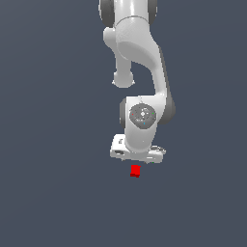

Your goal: Stack the red cube on top of the green cube.

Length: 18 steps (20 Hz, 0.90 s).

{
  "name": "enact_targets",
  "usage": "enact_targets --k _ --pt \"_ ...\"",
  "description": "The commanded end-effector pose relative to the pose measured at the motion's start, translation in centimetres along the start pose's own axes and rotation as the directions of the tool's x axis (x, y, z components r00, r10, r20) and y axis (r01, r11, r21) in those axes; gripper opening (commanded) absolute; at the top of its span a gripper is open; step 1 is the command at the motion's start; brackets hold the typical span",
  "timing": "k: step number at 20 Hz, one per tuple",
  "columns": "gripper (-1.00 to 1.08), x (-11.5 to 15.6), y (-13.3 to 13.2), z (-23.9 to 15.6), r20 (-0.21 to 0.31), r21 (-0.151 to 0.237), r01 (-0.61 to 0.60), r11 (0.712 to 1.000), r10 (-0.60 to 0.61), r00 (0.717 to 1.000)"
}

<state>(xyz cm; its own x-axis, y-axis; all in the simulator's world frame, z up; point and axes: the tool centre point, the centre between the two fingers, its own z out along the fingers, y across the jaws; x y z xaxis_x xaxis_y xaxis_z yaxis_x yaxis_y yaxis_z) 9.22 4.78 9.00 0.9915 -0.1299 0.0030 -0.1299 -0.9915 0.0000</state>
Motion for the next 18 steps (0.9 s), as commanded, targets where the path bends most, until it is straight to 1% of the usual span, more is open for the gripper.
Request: enact_targets --k 1,9,18 --pt "1.0 0.8 -0.4 0.7 0.0 0.0 -0.013 1.0 0.013 1.0" --pt "1.0 2.1 -0.9 1.9 0.003 0.0 -0.034 0.999 0.034 0.999" --pt "1.0 2.3 -1.0 2.0 0.003 0.0 -0.036 0.999 0.036 0.999"
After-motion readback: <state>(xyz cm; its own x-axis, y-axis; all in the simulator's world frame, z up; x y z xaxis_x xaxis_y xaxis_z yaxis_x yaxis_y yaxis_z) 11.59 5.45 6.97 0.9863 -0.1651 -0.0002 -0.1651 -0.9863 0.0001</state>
